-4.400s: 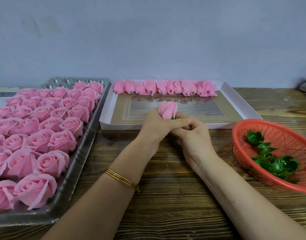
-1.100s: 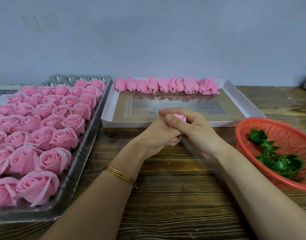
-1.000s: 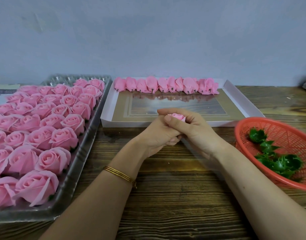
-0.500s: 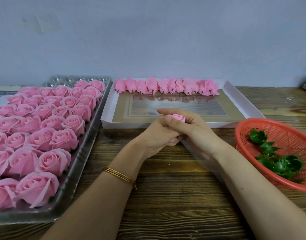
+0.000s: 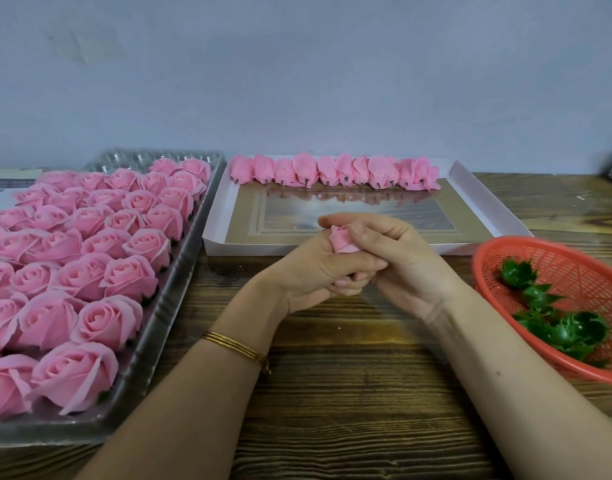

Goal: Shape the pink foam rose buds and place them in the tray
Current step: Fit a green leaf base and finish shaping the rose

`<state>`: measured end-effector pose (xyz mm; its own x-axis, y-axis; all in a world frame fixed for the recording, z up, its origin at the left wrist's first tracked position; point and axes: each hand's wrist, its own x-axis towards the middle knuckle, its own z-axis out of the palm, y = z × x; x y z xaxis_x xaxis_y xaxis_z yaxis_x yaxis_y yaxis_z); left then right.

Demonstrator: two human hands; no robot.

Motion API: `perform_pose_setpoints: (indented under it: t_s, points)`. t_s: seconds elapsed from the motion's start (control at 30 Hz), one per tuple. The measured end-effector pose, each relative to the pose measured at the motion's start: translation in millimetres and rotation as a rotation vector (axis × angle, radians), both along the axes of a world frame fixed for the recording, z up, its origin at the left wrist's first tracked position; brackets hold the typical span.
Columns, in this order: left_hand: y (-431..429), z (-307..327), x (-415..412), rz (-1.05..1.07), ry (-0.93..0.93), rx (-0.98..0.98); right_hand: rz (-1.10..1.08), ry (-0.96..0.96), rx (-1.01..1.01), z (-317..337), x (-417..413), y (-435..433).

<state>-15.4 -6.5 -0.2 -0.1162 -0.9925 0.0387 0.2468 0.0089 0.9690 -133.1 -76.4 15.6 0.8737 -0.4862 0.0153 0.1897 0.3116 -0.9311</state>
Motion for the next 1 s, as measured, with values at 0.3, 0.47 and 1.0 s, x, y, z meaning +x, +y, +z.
perform_pose_setpoints:
  t_s: [0.3, 0.47, 1.0]
  points:
    - [1.4, -0.1, 0.1, 0.005, -0.022, 0.01, 0.097, -0.022, 0.069, -2.5, -4.0, -5.7]
    - [-3.7, -4.0, -6.2, 0.218, -0.153, -0.012, -0.207, 0.024, 0.114, 4.7, 2.7, -5.7]
    - [-10.1, -10.2, -14.5, 0.491, -0.411, -0.199, -0.528, 0.132, -0.614, -14.0, 17.9, 6.6]
